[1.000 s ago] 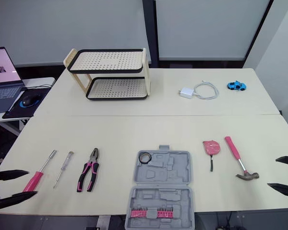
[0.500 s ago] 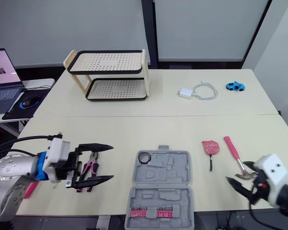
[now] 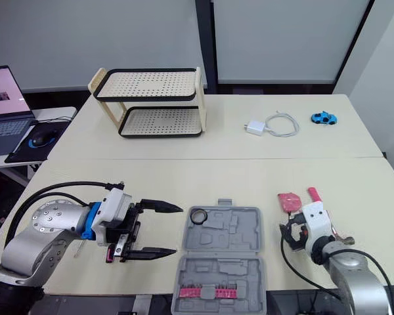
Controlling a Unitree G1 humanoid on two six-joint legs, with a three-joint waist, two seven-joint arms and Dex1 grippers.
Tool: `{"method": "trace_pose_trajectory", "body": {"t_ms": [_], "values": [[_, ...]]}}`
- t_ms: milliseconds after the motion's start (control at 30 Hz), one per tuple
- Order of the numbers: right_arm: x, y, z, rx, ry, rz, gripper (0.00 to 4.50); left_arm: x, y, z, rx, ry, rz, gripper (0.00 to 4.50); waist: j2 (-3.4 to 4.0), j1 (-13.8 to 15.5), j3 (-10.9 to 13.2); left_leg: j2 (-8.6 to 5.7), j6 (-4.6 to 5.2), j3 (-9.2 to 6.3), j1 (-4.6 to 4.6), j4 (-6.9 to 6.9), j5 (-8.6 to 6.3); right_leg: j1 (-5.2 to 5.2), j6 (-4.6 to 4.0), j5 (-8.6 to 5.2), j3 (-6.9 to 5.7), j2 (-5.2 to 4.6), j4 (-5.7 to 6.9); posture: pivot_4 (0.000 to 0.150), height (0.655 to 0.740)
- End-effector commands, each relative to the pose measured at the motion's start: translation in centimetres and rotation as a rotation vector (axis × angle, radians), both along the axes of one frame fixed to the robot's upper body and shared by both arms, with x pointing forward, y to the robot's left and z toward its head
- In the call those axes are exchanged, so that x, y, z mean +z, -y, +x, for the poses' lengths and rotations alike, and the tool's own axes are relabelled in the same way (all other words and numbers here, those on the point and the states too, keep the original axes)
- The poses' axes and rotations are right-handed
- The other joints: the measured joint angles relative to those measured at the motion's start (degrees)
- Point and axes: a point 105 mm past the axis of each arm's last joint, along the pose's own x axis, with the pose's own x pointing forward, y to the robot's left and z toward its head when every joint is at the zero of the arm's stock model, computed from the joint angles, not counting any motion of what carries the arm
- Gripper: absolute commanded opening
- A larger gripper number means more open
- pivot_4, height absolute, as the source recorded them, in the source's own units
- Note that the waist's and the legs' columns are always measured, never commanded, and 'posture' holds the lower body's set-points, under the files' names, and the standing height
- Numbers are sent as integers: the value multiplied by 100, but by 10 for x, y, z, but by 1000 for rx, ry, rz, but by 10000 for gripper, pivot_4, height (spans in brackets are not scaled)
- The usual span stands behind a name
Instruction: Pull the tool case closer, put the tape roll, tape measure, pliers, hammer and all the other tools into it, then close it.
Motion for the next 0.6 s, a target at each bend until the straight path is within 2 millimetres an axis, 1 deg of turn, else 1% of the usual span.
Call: {"method": "trace_pose_trajectory", "body": {"t_ms": [33, 133, 233, 400, 533, 600], "values": [[-3, 7, 11, -71, 23, -16, 44824, 2, 7, 0, -21, 19, -3, 45000, 1, -1, 0, 0, 0, 0, 0, 0, 0, 0, 0, 0, 0, 0, 0, 1500, 7400], [-10, 4, 15, -68, 14, -24, 44824, 1, 10, -1, -31, 20, -8, 45000, 1, -2, 0, -1, 0, 0, -1, -1, 0, -2, 0, 0, -1, 1, 0, 1500, 7400], [-15, 3, 20, -80, 13, -22, 38625, 0, 13, -1, -38, 22, -10, 45000, 1, -17, -1, 0, 0, 1, 1, -1, 0, -2, 0, 0, -1, 4, 1, 1500, 7400], [-22, 4, 21, -97, -15, -16, 21449, 0, 15, 1, -44, 27, -14, 45000, 0, -8, -3, 0, 0, -2, 4, 3, 1, 2, 0, 0, -1, 5, 3, 1500, 7400], [-25, 3, 16, -101, -33, 3, 6481, -1, 15, 2, -42, 27, -14, 45000, 0, -1, -5, 0, 0, -4, 3, 3, 1, 4, 0, 0, -1, 4, 3, 1500, 7400], [-26, 3, 13, -107, -42, 14, 295, -2, 14, 2, -42, 25, -11, 45000, -1, 1, -6, 0, 0, -6, 3, 3, 1, 4, 0, 0, -1, 3, 3, 1500, 7400]]}}
